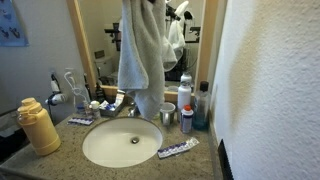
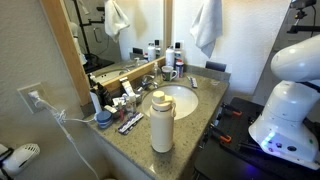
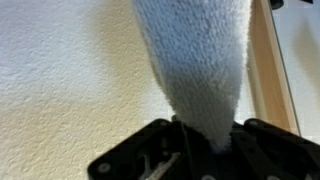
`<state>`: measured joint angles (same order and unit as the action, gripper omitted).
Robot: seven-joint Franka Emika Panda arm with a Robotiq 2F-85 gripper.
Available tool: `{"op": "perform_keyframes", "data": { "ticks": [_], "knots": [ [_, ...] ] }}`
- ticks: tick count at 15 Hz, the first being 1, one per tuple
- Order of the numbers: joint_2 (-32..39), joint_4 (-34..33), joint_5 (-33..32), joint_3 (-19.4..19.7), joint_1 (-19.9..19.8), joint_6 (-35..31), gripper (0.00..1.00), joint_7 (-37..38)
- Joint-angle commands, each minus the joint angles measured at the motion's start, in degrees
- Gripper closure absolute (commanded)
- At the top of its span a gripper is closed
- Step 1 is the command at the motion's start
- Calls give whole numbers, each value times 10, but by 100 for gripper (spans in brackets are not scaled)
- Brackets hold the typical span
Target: Take the towel hanging to the wall and use it to wipe the counter
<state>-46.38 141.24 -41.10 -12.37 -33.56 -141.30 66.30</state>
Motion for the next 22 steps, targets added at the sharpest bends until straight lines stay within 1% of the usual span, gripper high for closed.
{"op": "perform_keyframes", "data": {
  "ticks": [1,5,8,11,14,17,20,22],
  "knots": [
    [29,-54,-65,3,-23,-10,97,46],
    [80,-125,-138,27,-27,8,97,84],
    [124,-180,-191,49,-13,23,97,109],
    [166,-232,-229,74,16,45,97,121],
    [202,-271,-250,108,57,70,97,122],
    [229,-298,-252,145,97,92,97,117],
    [254,-320,-242,179,123,107,97,109],
    [271,-334,-239,197,133,111,97,106]
  ]
}}
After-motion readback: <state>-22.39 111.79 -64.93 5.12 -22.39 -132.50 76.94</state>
